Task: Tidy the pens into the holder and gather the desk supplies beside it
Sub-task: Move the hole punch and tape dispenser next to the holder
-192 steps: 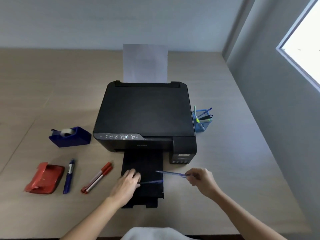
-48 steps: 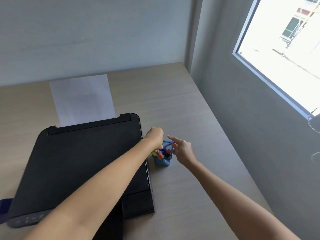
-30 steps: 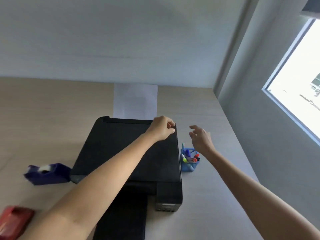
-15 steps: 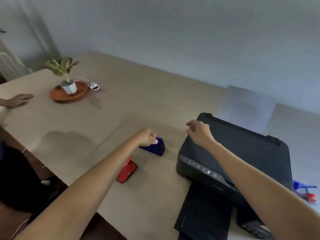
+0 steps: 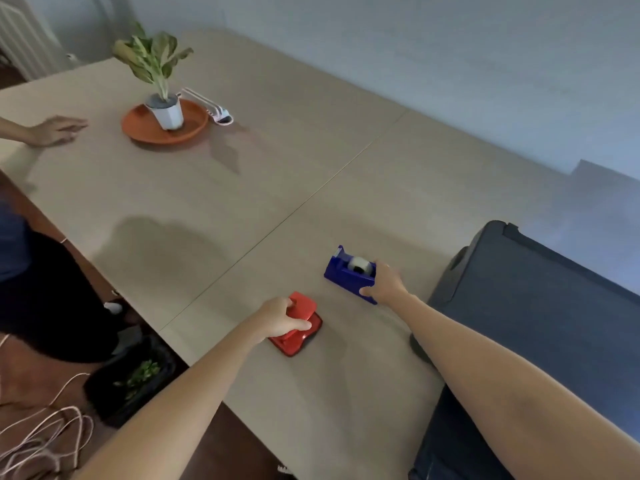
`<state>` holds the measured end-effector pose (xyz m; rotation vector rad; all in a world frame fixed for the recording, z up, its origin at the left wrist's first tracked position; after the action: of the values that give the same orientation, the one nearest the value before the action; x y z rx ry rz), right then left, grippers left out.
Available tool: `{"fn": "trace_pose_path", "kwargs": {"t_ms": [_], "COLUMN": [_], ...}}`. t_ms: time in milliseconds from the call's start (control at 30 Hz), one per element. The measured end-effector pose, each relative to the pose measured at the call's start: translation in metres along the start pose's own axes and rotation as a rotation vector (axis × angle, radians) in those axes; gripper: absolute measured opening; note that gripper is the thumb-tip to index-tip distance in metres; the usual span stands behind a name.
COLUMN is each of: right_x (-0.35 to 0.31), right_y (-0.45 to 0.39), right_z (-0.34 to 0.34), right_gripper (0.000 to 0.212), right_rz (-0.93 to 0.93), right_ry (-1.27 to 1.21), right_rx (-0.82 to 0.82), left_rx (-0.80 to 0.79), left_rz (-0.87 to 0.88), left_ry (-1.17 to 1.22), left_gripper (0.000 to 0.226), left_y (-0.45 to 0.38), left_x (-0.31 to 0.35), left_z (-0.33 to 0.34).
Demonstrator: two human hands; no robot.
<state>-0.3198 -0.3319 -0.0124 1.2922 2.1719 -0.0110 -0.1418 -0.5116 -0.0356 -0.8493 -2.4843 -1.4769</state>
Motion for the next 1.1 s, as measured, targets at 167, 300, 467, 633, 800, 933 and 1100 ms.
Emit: {"fn": "trace_pose_path", "kwargs": {"t_ms": [167, 300, 467, 633, 800, 933, 1100], "right_x": [-0.008, -0.029, -0.049, -0.041, 0.028, 0.116, 0.236], "right_y": [-0.005, 0.002, 0.037, 0.115, 0.223, 0.312, 0.419], "right_z": [0.003, -0.022, -0.098, -0.212, -0.311, -0.356, -0.374], "right_gripper": [0.045, 0.046, 0.04, 0.036, 0.039, 0.037, 0.034], "right_rz": [-0.044, -0.091, -0.191, -0.264, -0.208, -0.078, 0.139], "right_ry": [0.027, -0.02, -0.094, -0.155, -0.104, -0.071, -0.043], "right_rx": [-0.053, 0.022, 0.163, 0.392, 0.61, 0.731, 0.835], "left_rx": [-0.064, -0.117, -0.125, -0.133, -0.196, -0.291, -0.425], "left_rz": [0.017, 0.101, 0.256, 0.403, 0.569, 0.716, 0.883], "left_ry": [0.04, 0.025, -0.026, -0.143, -0.362, -0.537, -0.714], "left_gripper": [0.063, 0.048, 0.032, 0.034, 0.037, 0.037, 0.031], "left_y": [0.003, 0.024, 0.079, 0.154, 0.234, 0.291, 0.362], "left_x": [-0.003, 0.013, 0.068, 0.14, 0.222, 0.281, 0.332], "left_z": [-0.005, -0.022, -0.044, -0.035, 0.034, 0.128, 0.263]}}
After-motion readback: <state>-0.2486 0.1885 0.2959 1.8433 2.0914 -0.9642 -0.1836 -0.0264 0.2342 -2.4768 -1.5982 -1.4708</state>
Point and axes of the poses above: each hand's wrist, its own y-axis away from the middle knuckle, its own z-axis out of the palm, x = y × z, the point moved 10 cm from there along -y, towards the middle knuckle, and after that the axes turned 14 degrees about -z, right-handed, at the moved point
